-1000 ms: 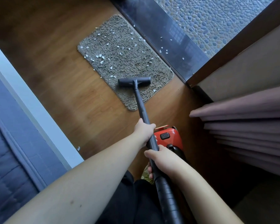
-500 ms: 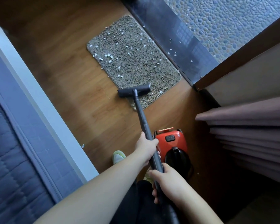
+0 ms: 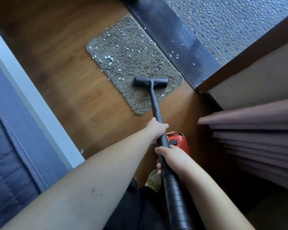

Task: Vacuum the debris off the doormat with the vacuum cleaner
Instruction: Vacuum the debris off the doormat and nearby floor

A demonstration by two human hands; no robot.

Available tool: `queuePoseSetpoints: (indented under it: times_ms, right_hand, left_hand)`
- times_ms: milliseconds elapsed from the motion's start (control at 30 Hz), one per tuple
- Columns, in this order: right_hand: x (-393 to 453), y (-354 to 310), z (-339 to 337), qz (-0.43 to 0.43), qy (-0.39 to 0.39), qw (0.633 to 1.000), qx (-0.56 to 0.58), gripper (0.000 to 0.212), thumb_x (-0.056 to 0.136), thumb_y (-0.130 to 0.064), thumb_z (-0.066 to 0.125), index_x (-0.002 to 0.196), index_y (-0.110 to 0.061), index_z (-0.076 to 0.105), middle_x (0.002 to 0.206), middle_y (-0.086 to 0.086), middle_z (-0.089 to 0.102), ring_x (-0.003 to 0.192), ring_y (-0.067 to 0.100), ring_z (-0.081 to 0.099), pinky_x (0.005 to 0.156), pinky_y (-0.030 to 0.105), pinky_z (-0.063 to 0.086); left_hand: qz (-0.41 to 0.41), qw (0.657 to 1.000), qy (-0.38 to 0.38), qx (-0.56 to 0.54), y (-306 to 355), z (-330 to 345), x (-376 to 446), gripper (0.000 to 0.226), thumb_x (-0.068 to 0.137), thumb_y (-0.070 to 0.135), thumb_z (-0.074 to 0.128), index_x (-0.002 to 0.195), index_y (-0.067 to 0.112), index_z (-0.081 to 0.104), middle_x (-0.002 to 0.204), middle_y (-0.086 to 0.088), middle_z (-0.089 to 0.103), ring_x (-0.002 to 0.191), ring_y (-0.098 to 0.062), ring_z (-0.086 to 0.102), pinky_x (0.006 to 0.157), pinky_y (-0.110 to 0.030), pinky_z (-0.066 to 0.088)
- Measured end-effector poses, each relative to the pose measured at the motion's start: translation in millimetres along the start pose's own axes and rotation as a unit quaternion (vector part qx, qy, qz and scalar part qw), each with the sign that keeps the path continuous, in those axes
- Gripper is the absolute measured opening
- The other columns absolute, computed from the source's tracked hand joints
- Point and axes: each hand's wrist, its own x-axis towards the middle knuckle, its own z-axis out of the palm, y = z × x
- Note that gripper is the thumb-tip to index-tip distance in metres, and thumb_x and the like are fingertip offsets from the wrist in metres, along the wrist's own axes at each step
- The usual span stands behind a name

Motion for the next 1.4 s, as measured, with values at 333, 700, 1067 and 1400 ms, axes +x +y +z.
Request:
queuePoseSetpoints:
  times_ms: [333, 700, 1067, 1400]
  right_hand:
    - [-27.3, 41.1, 1.7, -0.002, -0.01, 1.0, -0.021, 0.015, 0.091, -0.01, 0.051, 0.105, -0.007, 0.045, 0.044, 0.009, 0.049, 0.035, 0.022, 0.046, 0.041, 0.027, 0.043]
    - [-44.3, 48.3, 8.1, -0.016, -0.021, 0.998, -0.061, 0.019, 0.091, -0.009, 0.05, 0.108, -0.001, 0.047, 0.048, 0.01, 0.049, 0.034, 0.021, 0.047, 0.039, 0.026, 0.044]
    - [-4.4, 2.2, 23.0, -0.006, -0.027, 1.0, 0.001, 0.01, 0.09, -0.012, 0.05, 0.098, -0.008, 0.046, 0.053, 0.01, 0.053, 0.036, 0.022, 0.05, 0.043, 0.023, 0.045]
    - [-47.5, 52.6, 10.9, 0.025, -0.004, 1.0, -0.016, 0.014, 0.092, -0.006, 0.052, 0.104, -0.003, 0.045, 0.059, 0.014, 0.047, 0.037, 0.02, 0.048, 0.039, 0.027, 0.044]
  left_hand:
    - [-0.017, 0.998, 0.003, -0.058, -44.7, 4.0, -34.9, 0.089, 0.077, 0.027, 0.061, 0.154, 0.025, 0.017, 0.119, -0.016, 0.061, 0.077, -0.031, 0.068, 0.067, -0.041, 0.061]
    - [-0.016, 0.996, 0.028, -0.077, -68.0, -3.4, -42.0, 0.083, 0.089, 0.017, 0.057, 0.157, 0.027, 0.011, 0.109, -0.012, 0.062, 0.055, -0.021, 0.063, 0.056, -0.036, 0.058]
    - [0.003, 0.998, 0.015, -0.068, -10.8, -26.5, -12.1, 0.05, 0.084, 0.013, 0.059, 0.13, 0.009, 0.041, 0.093, -0.02, 0.056, 0.055, -0.029, 0.062, 0.052, -0.035, 0.055]
    - [-0.05, 0.998, -0.02, -0.027, -70.9, 4.6, -43.6, 0.107, 0.062, 0.039, 0.06, 0.155, 0.037, 0.007, 0.128, -0.013, 0.062, 0.094, -0.034, 0.07, 0.078, -0.045, 0.061]
